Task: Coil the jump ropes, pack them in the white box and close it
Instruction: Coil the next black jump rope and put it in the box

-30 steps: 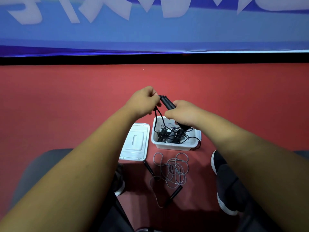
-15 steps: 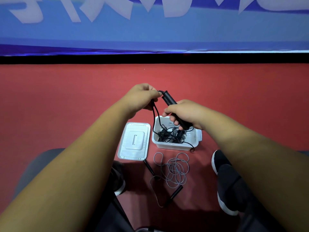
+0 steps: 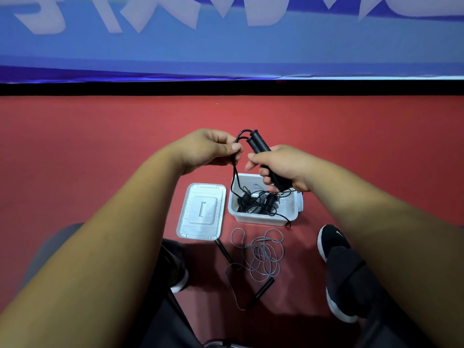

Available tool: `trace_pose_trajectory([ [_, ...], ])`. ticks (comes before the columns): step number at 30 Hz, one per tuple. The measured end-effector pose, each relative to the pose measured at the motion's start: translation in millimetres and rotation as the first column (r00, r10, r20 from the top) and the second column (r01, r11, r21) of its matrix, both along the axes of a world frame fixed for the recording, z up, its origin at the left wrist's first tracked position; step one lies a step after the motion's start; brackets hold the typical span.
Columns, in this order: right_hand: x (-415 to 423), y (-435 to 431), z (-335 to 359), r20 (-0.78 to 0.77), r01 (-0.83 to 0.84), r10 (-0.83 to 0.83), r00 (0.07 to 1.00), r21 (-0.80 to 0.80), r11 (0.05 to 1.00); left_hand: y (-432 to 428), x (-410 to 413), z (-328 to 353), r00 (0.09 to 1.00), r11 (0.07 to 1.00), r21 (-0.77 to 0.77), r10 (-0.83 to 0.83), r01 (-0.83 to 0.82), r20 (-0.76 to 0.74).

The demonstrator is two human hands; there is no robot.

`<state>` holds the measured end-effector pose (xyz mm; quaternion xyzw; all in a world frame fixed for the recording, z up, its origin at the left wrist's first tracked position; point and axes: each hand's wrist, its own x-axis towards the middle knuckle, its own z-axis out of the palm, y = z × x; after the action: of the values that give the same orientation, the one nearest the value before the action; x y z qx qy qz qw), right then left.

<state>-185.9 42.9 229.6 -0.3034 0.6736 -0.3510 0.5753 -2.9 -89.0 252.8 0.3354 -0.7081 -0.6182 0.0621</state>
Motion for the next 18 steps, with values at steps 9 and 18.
trace_pose_trajectory([
  [9,-2,-4,-11,0.043,0.074,-0.068,0.997,-0.159,0.985,10,-13,13,0.967,0.968,0.185,0.199,-0.169,-0.159],
  [18,13,-4,-12,0.389,0.054,0.065,0.919,-0.286,0.957,13,-18,23,0.932,0.945,0.197,0.302,-0.263,-0.203],
])
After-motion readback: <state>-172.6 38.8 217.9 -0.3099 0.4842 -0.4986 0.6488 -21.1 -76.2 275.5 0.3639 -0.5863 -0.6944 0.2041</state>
